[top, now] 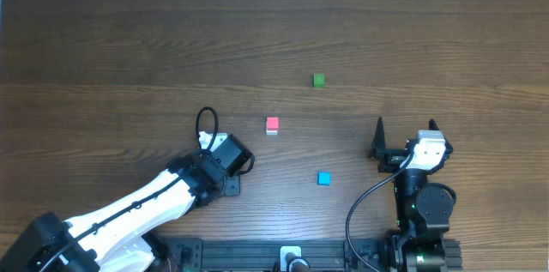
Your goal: Stack Cubes
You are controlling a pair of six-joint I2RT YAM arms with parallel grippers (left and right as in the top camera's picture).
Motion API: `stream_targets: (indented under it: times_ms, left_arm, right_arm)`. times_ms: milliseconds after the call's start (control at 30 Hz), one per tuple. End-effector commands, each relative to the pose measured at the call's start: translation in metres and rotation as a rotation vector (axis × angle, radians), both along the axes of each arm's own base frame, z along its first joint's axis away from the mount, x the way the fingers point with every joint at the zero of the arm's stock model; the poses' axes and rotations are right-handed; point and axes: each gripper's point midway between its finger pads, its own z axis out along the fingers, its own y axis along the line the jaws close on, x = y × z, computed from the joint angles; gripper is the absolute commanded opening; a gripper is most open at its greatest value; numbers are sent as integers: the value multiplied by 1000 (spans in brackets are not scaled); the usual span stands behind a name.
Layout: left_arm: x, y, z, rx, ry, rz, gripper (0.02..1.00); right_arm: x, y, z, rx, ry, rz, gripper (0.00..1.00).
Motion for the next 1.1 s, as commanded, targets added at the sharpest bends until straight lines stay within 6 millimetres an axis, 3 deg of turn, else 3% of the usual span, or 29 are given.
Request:
stream_targets:
  times_ms: [33, 133, 200, 300, 400, 533, 700, 800, 1100]
  left_arm:
    - [-2, 5, -3, 26, 5, 18, 231]
    - [6, 4, 10, 46, -9, 22, 196]
    - [16, 0, 27, 62, -33, 27, 97]
    - [38, -11, 61, 72, -82, 36, 80]
    - [63, -31, 94, 61, -122, 32, 73]
    - [91, -60, 119, 43, -134, 30, 56]
    - [108, -90, 115, 62, -102, 4, 45]
    - [114, -102, 95, 73, -73, -5, 47]
    - [119, -113, 77, 50, -52, -8, 47]
  right_arm:
    - [0, -4, -2, -2, 1, -19, 993]
    - [0, -4, -2, -2, 2, -19, 993]
    - [0, -4, -2, -2, 2, -19, 991]
    - [0, -4, -2, -2, 2, -19, 993]
    - [0, -4, -2, -2, 1, -19, 993]
    - [0, -4, -2, -2, 2, -19, 991]
    - [0, -4, -2, -2, 2, -19, 991]
    - [0, -4, -2, -2, 2, -19, 991]
    - [0, -4, -2, -2, 2, -19, 991]
